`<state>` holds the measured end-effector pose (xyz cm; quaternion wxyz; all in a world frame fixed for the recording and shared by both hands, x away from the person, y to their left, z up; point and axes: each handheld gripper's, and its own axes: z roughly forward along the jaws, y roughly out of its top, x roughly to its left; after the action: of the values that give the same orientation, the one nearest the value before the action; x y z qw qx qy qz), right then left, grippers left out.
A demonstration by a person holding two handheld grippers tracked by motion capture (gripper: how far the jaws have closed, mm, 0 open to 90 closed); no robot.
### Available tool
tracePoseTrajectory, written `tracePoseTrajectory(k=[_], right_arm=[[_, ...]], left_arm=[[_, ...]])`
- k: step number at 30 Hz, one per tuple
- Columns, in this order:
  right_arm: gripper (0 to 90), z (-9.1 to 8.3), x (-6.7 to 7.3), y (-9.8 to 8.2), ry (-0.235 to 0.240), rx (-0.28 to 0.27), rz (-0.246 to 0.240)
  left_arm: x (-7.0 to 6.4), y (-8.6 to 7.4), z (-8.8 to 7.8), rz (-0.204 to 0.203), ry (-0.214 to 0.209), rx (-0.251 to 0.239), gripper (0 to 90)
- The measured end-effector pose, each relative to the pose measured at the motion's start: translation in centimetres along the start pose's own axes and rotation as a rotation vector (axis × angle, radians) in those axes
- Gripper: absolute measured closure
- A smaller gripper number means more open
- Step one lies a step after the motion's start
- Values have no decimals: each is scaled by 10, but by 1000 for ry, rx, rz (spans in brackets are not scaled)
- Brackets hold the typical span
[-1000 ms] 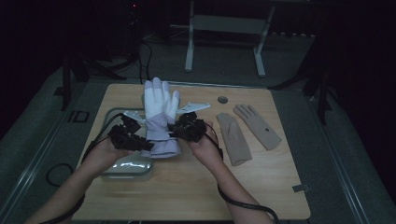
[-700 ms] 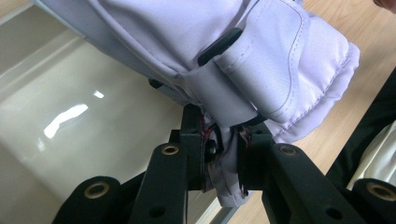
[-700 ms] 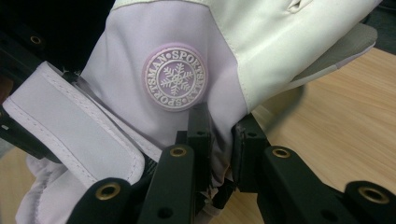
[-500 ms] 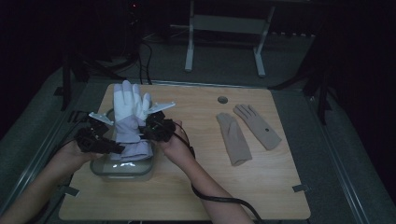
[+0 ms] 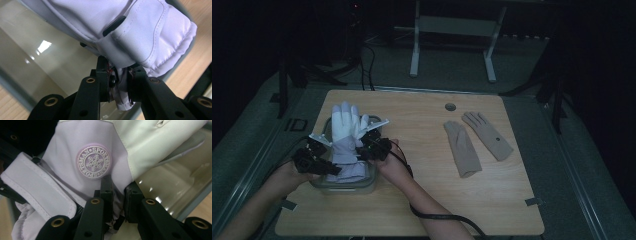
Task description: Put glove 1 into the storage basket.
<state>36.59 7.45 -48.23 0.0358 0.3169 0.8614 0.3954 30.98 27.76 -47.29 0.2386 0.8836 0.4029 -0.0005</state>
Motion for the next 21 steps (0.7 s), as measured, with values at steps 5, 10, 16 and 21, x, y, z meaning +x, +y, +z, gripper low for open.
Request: tracePoseTrajectory(k=[5, 10, 16, 21], right_arm=[[795, 11, -1, -7, -1, 70, -11], [778, 20, -2, -11, 1, 121, 8], [695, 22, -5, -10, 16, 128, 32], [529, 18, -2, -4, -7, 126, -22]], left_arm=[[3, -6, 14, -9, -16, 32, 742], [2, -9, 20, -4, -3, 45, 718], [1, -12, 20, -14, 11, 26, 662], [-5, -12, 21, -34, 58, 13, 547]])
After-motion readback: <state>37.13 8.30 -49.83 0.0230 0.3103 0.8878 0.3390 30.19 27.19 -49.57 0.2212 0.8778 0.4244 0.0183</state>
